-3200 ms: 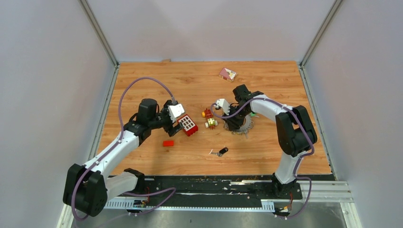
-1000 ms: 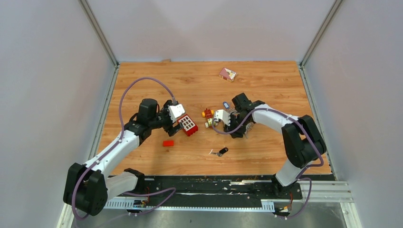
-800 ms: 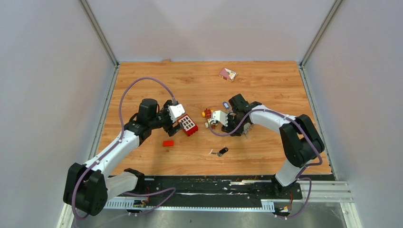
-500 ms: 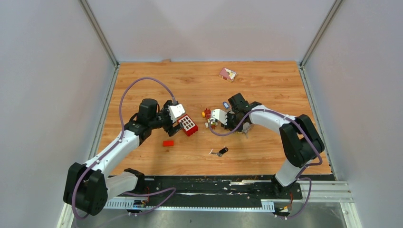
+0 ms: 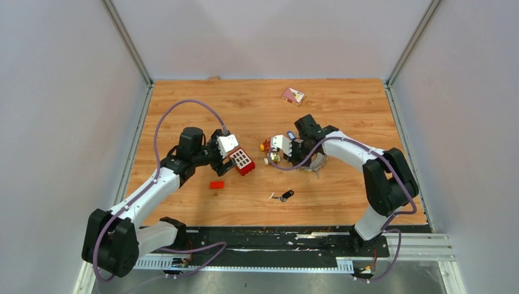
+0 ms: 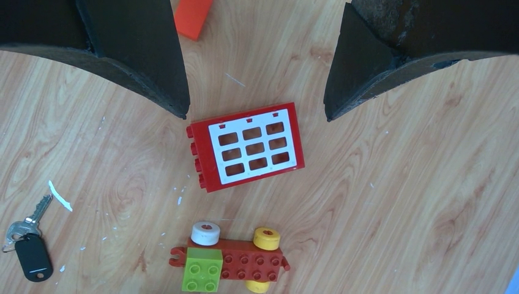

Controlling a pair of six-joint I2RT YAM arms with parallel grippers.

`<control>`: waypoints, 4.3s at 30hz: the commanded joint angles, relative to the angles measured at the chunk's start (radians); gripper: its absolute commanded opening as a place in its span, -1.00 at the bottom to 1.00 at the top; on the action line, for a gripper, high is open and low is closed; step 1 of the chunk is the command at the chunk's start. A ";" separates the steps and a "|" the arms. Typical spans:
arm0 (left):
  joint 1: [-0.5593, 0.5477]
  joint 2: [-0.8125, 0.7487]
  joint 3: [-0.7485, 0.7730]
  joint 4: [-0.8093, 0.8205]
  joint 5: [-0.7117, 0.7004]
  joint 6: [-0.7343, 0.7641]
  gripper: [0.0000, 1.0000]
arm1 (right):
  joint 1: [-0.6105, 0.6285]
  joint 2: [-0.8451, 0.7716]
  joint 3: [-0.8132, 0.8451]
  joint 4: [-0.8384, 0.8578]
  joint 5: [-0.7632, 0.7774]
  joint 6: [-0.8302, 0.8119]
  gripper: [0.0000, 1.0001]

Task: Put the keys on the keyring

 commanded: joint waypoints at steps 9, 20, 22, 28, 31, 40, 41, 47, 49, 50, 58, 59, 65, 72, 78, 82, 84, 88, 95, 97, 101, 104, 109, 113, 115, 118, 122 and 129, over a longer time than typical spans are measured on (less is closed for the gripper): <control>-0.015 0.044 0.088 0.002 0.145 0.032 0.61 | -0.052 -0.074 0.097 -0.107 -0.143 0.010 -0.87; -0.017 0.001 -0.005 0.058 0.122 0.062 0.65 | -0.022 -0.005 -0.010 0.038 0.034 -0.001 0.02; -0.017 -0.005 -0.013 0.058 0.118 0.069 0.65 | -0.022 0.017 0.007 0.043 0.034 0.003 0.02; -0.017 -0.015 -0.019 0.052 0.114 0.077 0.66 | -0.022 0.066 0.058 0.042 0.032 0.004 -0.01; -0.016 -0.017 -0.024 0.052 0.114 0.083 0.66 | -0.022 0.082 0.071 0.037 0.033 -0.002 -0.09; -0.017 -0.013 -0.035 0.057 0.110 0.096 0.66 | -0.023 0.120 0.090 0.017 0.012 -0.005 -0.46; -0.017 -0.014 -0.035 0.057 0.108 0.098 0.66 | -0.023 0.121 0.091 0.010 0.008 -0.008 -0.52; -0.017 -0.015 -0.035 0.055 0.106 0.107 0.66 | -0.023 0.114 0.099 -0.017 -0.004 -0.012 -0.88; -0.017 -0.015 -0.033 0.055 0.108 0.106 0.66 | -0.025 0.104 0.104 -0.029 -0.009 -0.012 -0.98; -0.016 -0.016 -0.033 0.055 0.108 0.106 0.66 | -0.025 0.097 0.107 -0.032 -0.010 -0.011 -1.00; -0.017 -0.016 -0.030 0.056 0.114 0.112 0.66 | -0.027 0.031 0.119 -0.066 -0.020 -0.004 -1.00; -0.017 -0.014 -0.026 0.057 0.120 0.110 0.66 | -0.026 0.019 0.122 -0.075 -0.023 -0.004 -1.00; -0.022 0.031 0.050 0.063 0.214 0.058 0.63 | -0.027 -0.079 0.182 -0.133 -0.132 0.024 -1.00; -0.079 0.125 0.260 0.061 0.330 -0.050 0.45 | -0.027 -0.170 0.297 -0.156 -0.296 0.074 -1.00; -0.140 0.184 0.383 0.131 0.352 -0.106 0.39 | -0.027 -0.191 0.362 -0.141 -0.393 0.114 -1.00; -0.170 0.228 0.422 0.164 0.374 -0.082 0.40 | -0.026 -0.195 0.363 -0.119 -0.469 0.141 -1.00; -0.184 0.261 0.460 0.075 0.386 -0.017 0.40 | -0.026 -0.199 0.362 -0.110 -0.488 0.144 -1.00; -0.216 0.296 0.504 -0.054 0.381 0.124 0.35 | -0.027 -0.214 0.350 -0.096 -0.518 0.145 -1.00; -0.228 0.314 0.505 -0.091 0.376 0.170 -0.04 | -0.026 -0.242 0.319 -0.076 -0.531 0.148 -1.00; -0.233 0.314 0.499 -0.064 0.369 0.150 -0.17 | -0.026 -0.251 0.306 -0.058 -0.532 0.161 -1.00; -0.245 0.315 0.501 -0.042 0.344 0.124 -0.41 | -0.026 -0.255 0.296 -0.047 -0.527 0.172 -1.00; -0.250 0.314 0.497 -0.030 0.336 0.112 -0.43 | -0.027 -0.257 0.291 -0.043 -0.522 0.181 -1.00; -0.261 0.314 0.494 -0.030 0.327 0.106 -0.45 | -0.027 -0.267 0.275 -0.025 -0.514 0.193 -1.00; -0.268 0.320 0.495 -0.030 0.319 0.105 -0.48 | -0.026 -0.271 0.270 -0.020 -0.511 0.196 -1.00; -0.272 0.324 0.494 -0.032 0.310 0.108 -0.50 | -0.027 -0.273 0.269 -0.017 -0.510 0.197 -1.00; -0.275 0.329 0.497 -0.053 0.298 0.129 -0.51 | -0.026 -0.278 0.263 -0.014 -0.503 0.195 -1.00; -0.277 0.331 0.515 -0.097 0.281 0.161 -0.39 | -0.026 -0.282 0.255 -0.010 -0.491 0.195 -1.00; -0.276 0.278 0.471 -0.171 0.208 0.286 -0.26 | -0.028 -0.300 0.232 -0.001 -0.475 0.188 -1.00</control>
